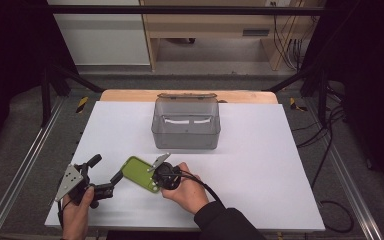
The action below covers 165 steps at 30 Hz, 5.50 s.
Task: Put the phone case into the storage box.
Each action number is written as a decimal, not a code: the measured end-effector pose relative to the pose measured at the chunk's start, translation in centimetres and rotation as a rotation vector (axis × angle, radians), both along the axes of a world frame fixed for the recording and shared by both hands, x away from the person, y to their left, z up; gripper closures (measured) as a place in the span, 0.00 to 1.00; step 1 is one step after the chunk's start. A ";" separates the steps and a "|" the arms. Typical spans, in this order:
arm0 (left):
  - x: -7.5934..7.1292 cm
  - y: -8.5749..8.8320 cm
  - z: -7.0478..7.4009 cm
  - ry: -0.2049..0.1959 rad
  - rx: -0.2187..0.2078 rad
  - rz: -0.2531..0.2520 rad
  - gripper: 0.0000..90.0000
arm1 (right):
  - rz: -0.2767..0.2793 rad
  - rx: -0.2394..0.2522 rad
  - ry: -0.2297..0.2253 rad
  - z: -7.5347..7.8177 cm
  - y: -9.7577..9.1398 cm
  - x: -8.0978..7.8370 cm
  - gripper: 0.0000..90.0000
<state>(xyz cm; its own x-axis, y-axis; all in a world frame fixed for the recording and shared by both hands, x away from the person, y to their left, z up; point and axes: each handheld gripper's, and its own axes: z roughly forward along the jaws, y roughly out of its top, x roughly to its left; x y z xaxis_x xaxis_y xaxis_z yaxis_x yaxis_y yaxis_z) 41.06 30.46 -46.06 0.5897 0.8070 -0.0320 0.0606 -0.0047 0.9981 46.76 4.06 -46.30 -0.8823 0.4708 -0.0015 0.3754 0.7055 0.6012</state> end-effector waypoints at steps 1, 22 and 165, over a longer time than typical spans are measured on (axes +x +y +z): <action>0.0 0.0 0.0 0.001 0.001 -0.001 0.01 | 0.001 -0.002 0.000 0.0 0.0 0.0 1.00; 0.0 -0.2 0.0 0.000 0.012 -0.008 0.01 | 0.062 -0.019 0.022 0.1 -2.8 -1.1 1.00; -1.0 -8.8 2.2 0.123 0.174 -0.148 0.02 | -0.602 0.525 -0.522 1.4 -27.4 -4.0 0.05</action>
